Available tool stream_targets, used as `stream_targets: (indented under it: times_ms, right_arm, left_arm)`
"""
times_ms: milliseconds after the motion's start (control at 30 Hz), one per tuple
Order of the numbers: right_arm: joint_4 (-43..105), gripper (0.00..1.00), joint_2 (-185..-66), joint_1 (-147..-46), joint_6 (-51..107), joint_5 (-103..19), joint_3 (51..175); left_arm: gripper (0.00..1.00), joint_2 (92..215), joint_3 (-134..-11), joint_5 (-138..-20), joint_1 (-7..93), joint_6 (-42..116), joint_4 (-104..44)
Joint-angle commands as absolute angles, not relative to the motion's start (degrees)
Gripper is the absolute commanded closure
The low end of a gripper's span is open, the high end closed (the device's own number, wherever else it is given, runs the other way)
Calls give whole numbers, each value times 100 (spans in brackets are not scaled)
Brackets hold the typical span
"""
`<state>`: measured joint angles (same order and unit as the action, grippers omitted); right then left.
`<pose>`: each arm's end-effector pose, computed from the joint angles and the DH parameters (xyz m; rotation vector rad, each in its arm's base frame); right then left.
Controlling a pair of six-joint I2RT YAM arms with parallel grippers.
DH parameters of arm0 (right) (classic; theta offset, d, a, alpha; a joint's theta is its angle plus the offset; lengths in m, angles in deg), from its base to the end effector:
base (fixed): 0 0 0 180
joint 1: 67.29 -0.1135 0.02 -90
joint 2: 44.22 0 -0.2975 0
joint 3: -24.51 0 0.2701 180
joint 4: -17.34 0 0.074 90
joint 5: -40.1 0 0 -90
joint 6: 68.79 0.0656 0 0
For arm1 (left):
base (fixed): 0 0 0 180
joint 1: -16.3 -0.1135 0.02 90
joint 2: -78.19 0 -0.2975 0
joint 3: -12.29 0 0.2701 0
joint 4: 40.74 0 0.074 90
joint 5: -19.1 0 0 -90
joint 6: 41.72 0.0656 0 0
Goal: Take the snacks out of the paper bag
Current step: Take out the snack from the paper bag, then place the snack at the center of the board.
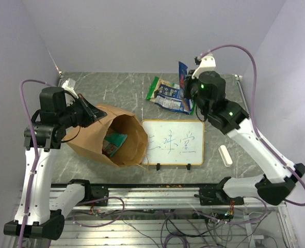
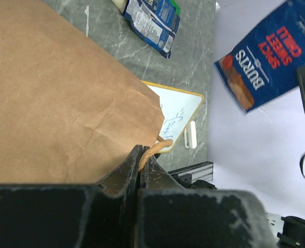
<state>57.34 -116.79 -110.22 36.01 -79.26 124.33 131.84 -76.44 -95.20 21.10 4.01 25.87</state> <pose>0.2408 0.1801 0.4921 -0.0694 1.7709 0.2711 0.1759 -0.0419 0.4384 -0.4936 2.1614 -0.9427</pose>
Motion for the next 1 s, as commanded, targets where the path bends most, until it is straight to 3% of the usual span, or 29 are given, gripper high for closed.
stream_targets:
  times_ms: [0, 133, 500, 767, 967]
  right_arm:
    - [4449, 100, -12135, -10238, 2064, -7363, 12151]
    - [3676, 100, -12559, -9620, 1445, -6692, 11856]
    - [3241, 100, -14081, -8665, -591, -5526, 12091]
    - [3026, 100, -14815, -8589, -2429, -6078, 12137]
    - [3033, 100, -15294, -8712, -3159, -5376, 12112]
  left_arm:
    - [93, 13368, -8002, -9360, 2052, 884, 2843]
    - [93, 13555, -8168, -9373, 2052, 1062, 2966]
    - [93, 14279, -9322, -8888, 2052, 1638, 3223]
    - [93, 14396, -9327, -8827, 2052, 1595, 3086]
    - [93, 14442, -9326, -8722, 2052, 1466, 3037]
